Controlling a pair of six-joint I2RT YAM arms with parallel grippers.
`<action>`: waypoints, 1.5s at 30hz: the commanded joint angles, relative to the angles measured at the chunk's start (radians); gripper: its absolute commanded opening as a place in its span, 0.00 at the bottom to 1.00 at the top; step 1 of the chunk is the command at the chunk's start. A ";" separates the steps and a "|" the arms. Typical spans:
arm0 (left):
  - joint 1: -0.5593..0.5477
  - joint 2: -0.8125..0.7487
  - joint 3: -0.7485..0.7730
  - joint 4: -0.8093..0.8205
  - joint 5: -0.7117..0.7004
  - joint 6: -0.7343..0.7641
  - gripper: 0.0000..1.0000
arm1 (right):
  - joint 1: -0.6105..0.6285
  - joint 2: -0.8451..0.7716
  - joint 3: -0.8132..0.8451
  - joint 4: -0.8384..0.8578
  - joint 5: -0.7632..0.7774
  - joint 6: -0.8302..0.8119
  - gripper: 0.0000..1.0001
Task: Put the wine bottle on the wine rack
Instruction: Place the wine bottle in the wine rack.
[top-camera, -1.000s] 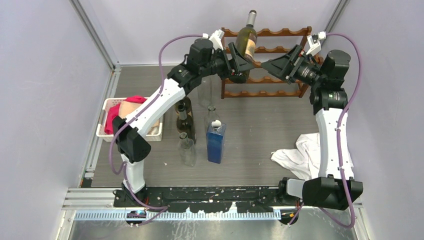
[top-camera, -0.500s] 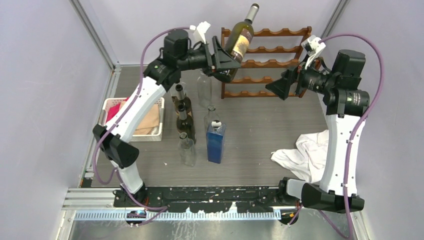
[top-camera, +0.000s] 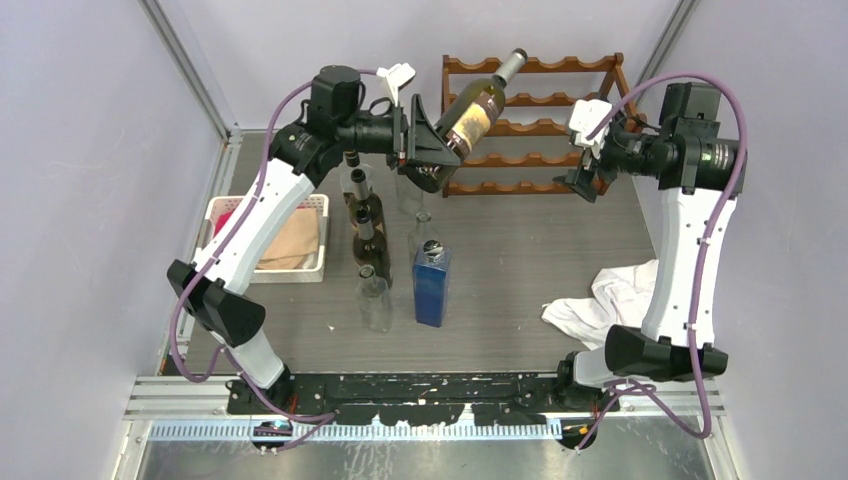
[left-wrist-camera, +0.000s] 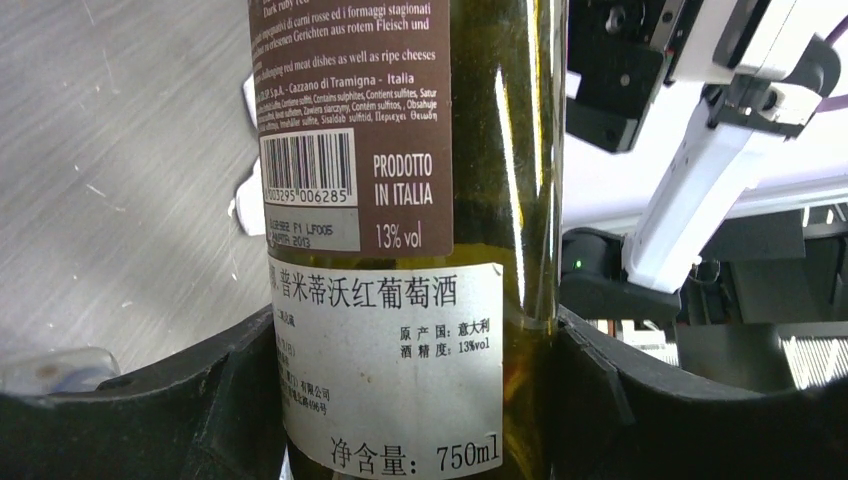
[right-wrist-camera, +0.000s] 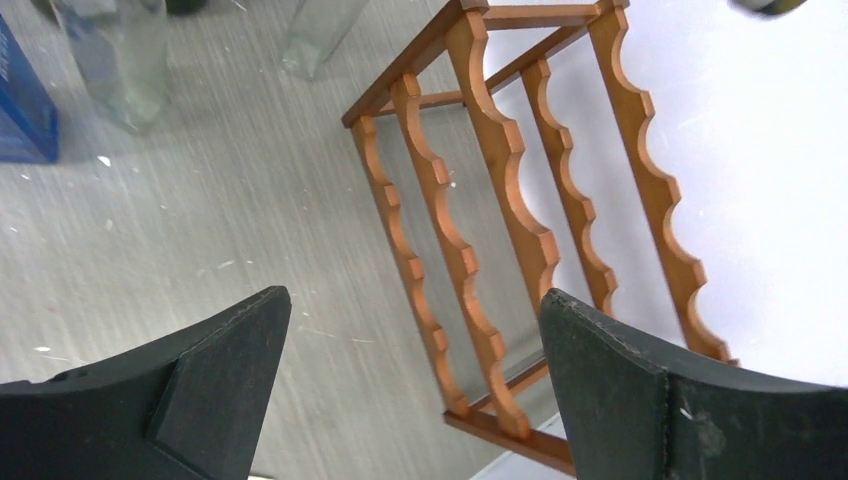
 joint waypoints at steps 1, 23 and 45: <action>-0.001 -0.082 0.016 0.031 0.102 0.066 0.00 | 0.000 0.009 0.072 -0.044 -0.049 -0.217 1.00; -0.103 0.088 0.151 -0.121 0.206 0.164 0.00 | 0.015 0.088 0.117 -0.029 -0.134 -0.485 0.99; -0.174 0.211 0.318 -0.329 0.249 0.306 0.00 | 0.096 0.078 -0.035 -0.058 0.162 -0.811 0.79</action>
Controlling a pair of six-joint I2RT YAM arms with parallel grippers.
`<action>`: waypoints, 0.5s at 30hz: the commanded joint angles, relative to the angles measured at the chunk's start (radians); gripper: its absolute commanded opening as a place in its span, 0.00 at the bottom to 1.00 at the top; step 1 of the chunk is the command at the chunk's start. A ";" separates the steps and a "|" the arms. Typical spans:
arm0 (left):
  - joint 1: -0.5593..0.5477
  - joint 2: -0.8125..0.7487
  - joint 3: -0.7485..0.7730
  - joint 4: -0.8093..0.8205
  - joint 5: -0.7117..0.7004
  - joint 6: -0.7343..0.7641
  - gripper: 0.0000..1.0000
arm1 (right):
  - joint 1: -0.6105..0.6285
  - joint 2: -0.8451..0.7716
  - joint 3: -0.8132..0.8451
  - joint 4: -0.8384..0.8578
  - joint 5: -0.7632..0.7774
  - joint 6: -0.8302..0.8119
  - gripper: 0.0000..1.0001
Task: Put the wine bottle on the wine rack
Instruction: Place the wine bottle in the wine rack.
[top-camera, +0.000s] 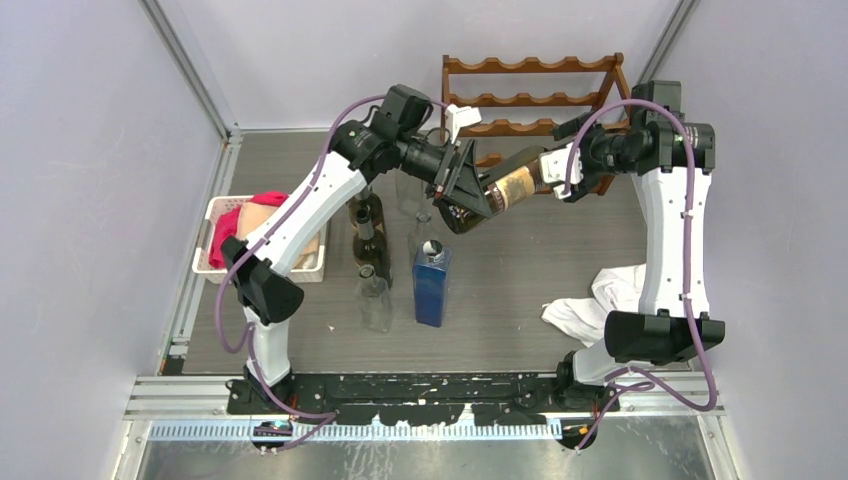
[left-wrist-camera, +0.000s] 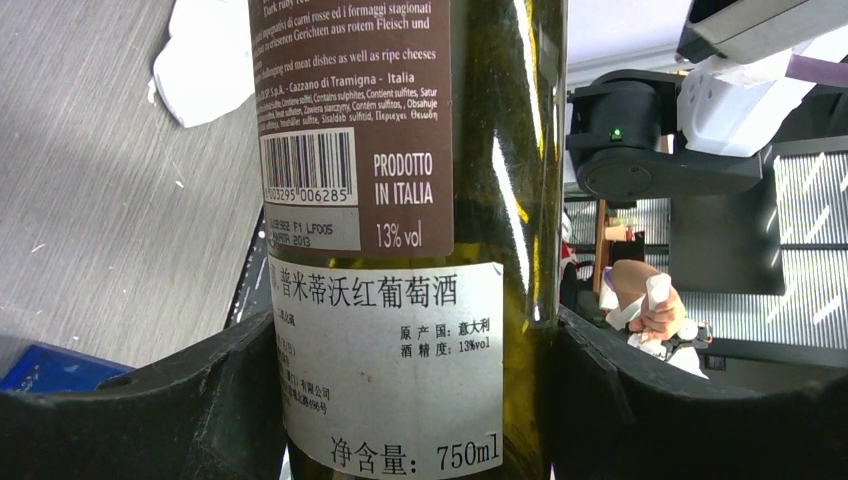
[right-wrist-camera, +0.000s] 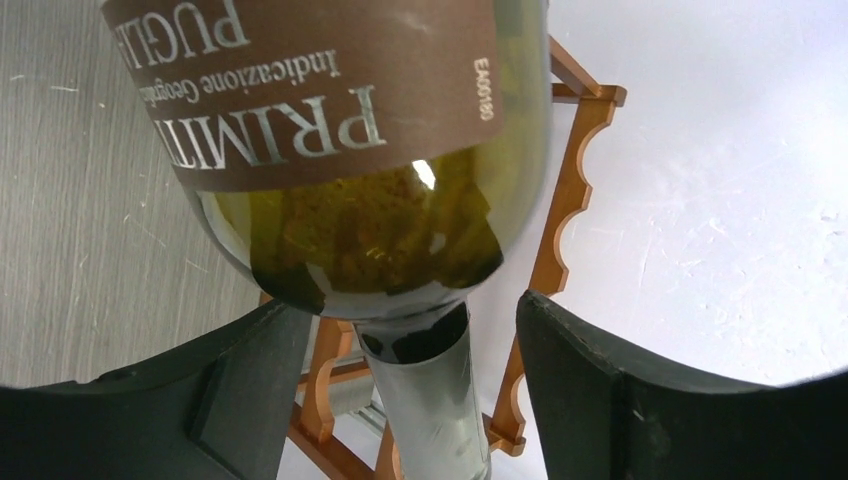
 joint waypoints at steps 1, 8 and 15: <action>-0.007 -0.024 0.077 0.029 0.093 0.051 0.00 | 0.019 -0.027 -0.023 -0.006 0.052 -0.090 0.78; -0.013 -0.016 0.081 0.012 0.112 0.077 0.00 | 0.029 -0.057 -0.053 -0.032 0.065 -0.115 0.33; -0.017 -0.006 0.097 0.009 0.103 0.075 0.00 | 0.029 -0.086 -0.051 -0.060 0.066 -0.070 0.02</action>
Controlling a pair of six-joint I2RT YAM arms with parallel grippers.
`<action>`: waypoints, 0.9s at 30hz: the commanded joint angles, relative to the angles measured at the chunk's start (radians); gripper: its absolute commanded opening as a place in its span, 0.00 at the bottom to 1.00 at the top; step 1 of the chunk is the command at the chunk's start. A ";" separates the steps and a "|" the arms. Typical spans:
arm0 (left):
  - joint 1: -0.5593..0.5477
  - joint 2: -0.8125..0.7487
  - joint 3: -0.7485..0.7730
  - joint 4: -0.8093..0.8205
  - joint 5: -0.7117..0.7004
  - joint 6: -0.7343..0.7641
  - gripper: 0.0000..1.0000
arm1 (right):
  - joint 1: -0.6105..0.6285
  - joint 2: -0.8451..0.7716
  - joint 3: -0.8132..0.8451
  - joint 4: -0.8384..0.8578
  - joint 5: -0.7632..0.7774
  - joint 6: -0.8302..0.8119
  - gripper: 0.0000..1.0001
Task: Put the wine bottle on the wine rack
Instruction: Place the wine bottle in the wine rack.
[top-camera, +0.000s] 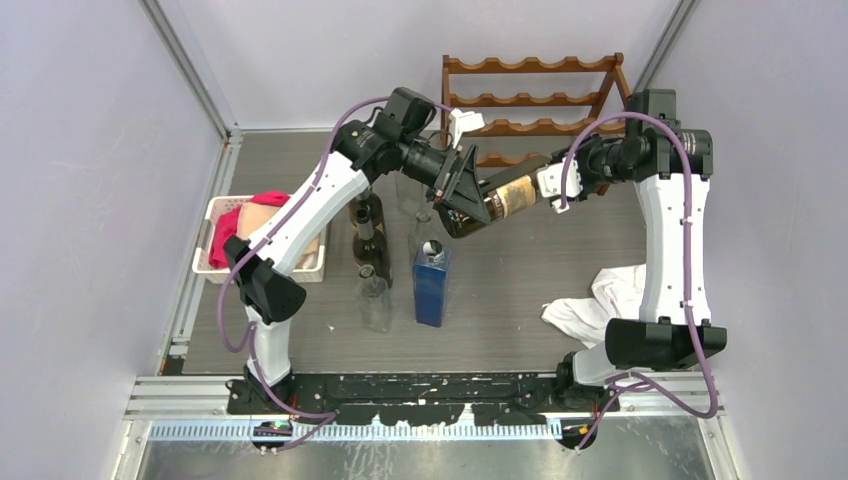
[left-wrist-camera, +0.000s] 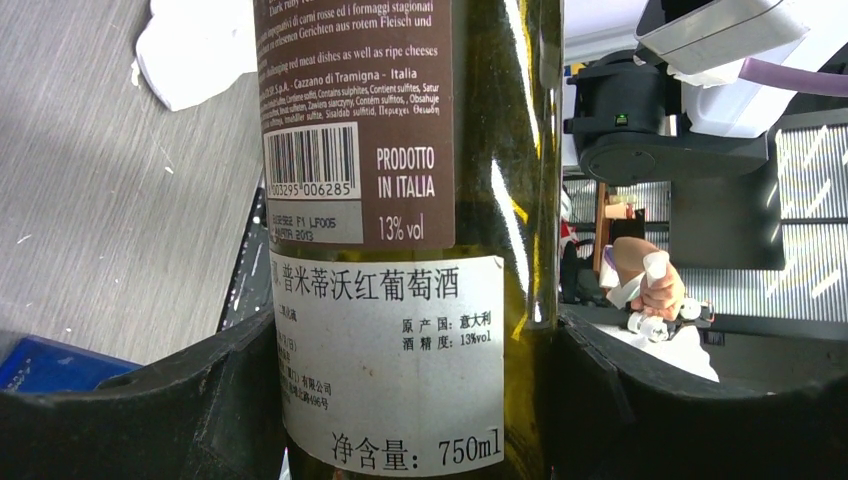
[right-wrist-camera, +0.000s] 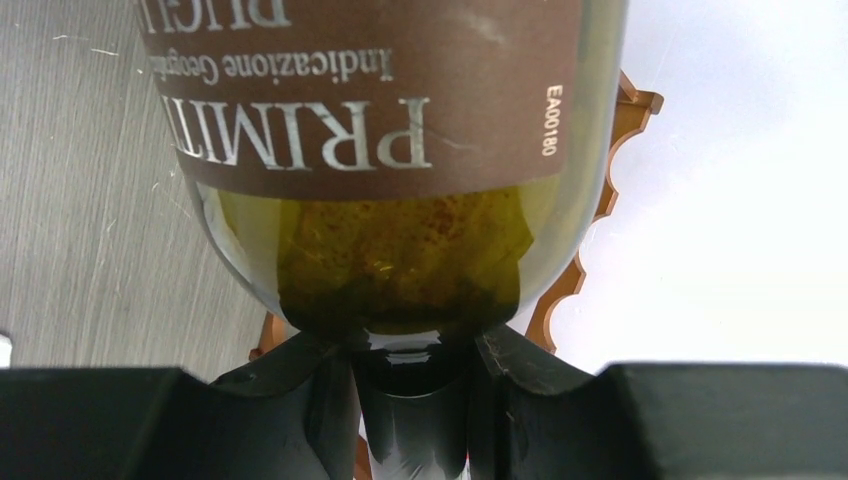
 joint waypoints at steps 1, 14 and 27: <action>-0.005 -0.019 0.082 0.069 0.074 0.012 0.00 | 0.005 -0.060 0.007 -0.023 -0.005 0.047 0.01; 0.003 0.021 0.132 0.116 0.015 -0.018 0.50 | -0.023 -0.149 0.002 0.125 0.034 0.278 0.01; 0.018 -0.022 0.072 0.136 -0.040 0.055 0.81 | -0.090 -0.206 -0.019 0.158 -0.054 0.266 0.01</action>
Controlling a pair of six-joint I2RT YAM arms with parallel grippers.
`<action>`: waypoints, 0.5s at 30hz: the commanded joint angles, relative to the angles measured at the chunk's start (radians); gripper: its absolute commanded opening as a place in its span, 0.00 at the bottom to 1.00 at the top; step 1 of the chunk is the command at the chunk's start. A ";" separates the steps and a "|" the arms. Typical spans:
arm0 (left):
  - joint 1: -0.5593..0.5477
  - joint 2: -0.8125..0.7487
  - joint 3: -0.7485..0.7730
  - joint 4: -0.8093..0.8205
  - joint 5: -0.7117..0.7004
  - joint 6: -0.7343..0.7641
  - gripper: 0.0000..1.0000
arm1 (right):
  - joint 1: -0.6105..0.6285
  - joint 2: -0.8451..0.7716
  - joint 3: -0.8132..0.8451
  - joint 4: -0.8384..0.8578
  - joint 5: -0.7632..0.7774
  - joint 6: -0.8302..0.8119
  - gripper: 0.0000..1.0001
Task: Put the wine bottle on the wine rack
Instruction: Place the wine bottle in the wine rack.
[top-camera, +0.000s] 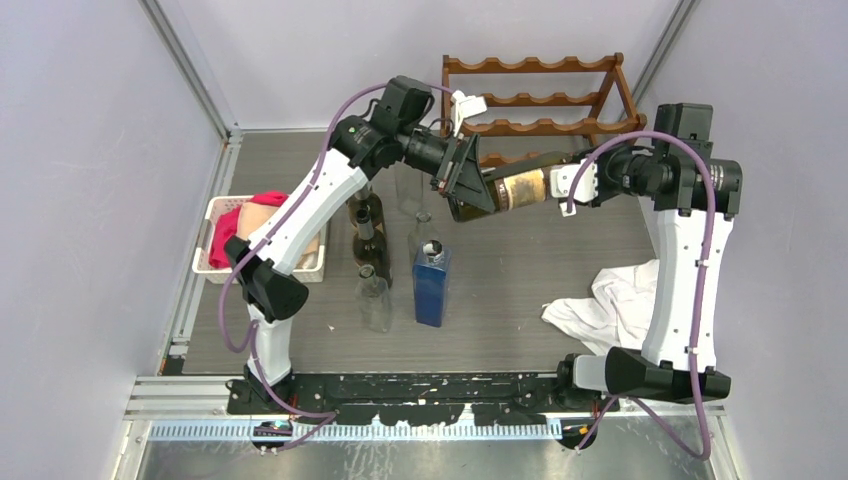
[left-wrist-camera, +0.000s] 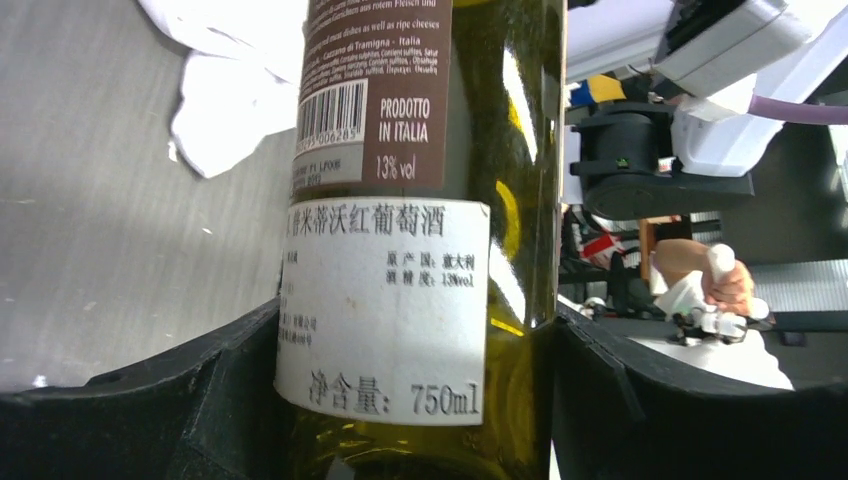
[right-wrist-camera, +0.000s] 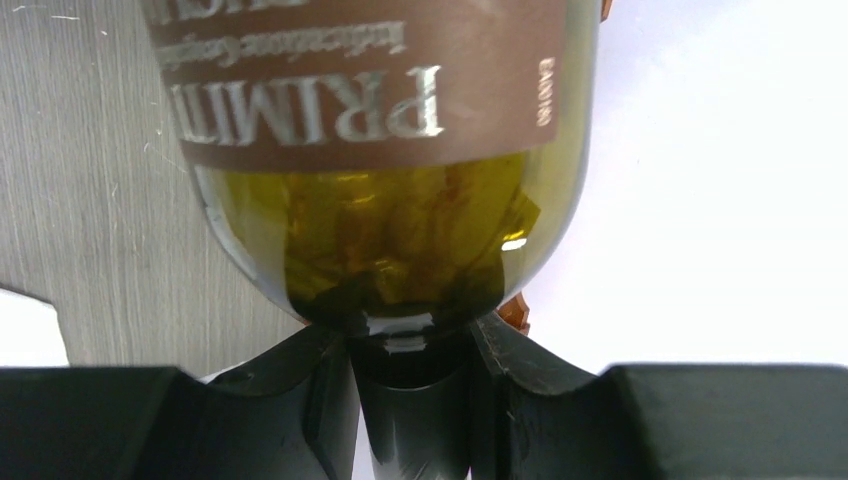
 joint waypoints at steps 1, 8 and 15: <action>0.021 -0.053 -0.020 0.091 -0.039 0.029 0.83 | -0.021 -0.059 0.022 0.083 -0.114 0.093 0.01; 0.029 -0.060 -0.061 0.208 0.087 -0.002 0.88 | -0.025 -0.085 0.011 0.056 -0.128 0.054 0.01; 0.045 -0.090 -0.088 0.228 0.088 0.012 0.90 | -0.042 -0.105 0.004 0.080 -0.137 0.104 0.01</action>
